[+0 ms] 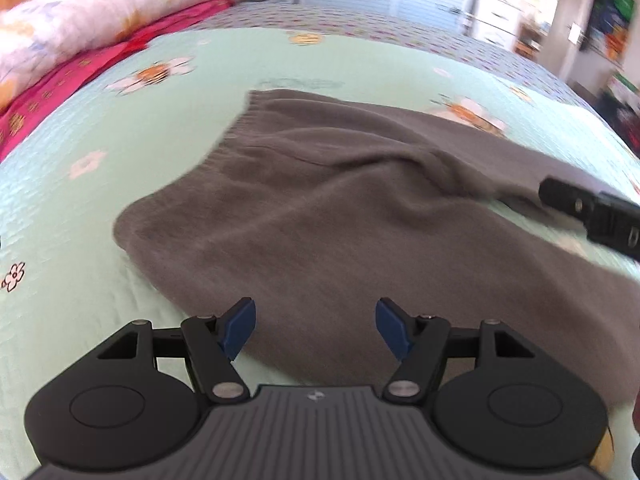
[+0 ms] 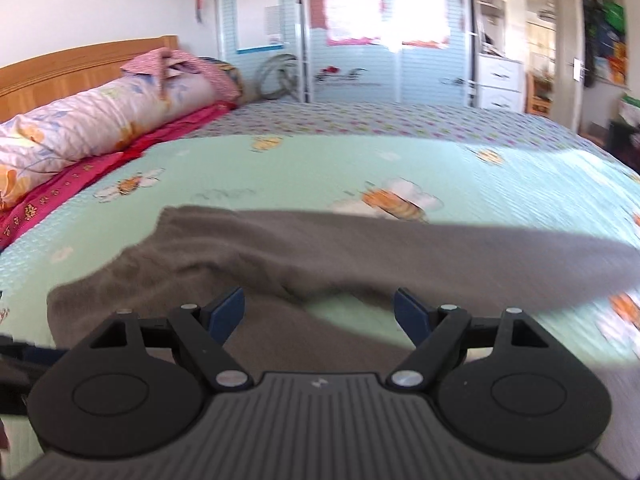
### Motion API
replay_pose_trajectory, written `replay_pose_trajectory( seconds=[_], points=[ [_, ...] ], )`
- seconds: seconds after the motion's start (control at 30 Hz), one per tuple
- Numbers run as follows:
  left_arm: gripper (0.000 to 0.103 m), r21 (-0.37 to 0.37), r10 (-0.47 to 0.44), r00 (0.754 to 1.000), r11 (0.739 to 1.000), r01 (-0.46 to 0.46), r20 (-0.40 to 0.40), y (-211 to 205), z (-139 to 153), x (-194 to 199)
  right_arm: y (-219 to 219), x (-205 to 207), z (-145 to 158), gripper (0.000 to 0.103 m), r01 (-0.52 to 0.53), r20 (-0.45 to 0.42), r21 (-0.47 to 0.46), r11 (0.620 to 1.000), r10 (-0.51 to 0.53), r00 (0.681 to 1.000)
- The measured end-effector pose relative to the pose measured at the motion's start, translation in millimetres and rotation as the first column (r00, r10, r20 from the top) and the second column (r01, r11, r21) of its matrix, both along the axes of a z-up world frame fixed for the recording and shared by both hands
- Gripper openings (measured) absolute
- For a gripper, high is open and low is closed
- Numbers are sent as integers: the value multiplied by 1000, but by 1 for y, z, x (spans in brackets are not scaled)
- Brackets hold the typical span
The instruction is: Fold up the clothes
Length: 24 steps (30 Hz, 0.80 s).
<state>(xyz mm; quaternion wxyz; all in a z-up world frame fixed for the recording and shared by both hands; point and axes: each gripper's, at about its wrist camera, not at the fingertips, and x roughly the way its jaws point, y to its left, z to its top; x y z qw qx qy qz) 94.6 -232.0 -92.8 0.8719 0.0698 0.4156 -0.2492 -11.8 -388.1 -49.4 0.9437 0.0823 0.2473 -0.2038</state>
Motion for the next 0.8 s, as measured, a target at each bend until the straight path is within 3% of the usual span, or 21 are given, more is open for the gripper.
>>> replay_pose_trajectory(
  seconds=[0.17,0.33,0.4,0.47,0.53,0.6,0.8],
  points=[
    [70,-34,37,999,999,-37,13,6,-18,10,6,78,-5,83,-95,-32,-39,995,94,995],
    [74,-80,39,997,996,-34,60,11,-22,4,-21,145,-37,83,-206,-251,-65,976,184,950],
    [74,-115,33,999,993,-28,41,15,-16,7,-48,142,-34,83,-146,-203,44,988,152,967],
    [74,-137,11,1000,991,-7,27,15,-4,14,-59,118,-21,84,-83,-66,201,976,98,993],
    [75,-134,6,999,991,-1,31,12,10,23,-53,90,-13,84,-104,59,302,948,90,994],
    [75,-119,24,999,993,-21,24,6,20,35,-32,66,-17,84,-131,116,291,948,101,988],
    [76,-63,83,993,994,-88,-78,-7,24,68,29,39,-59,85,-80,65,143,987,72,995]
  ],
)
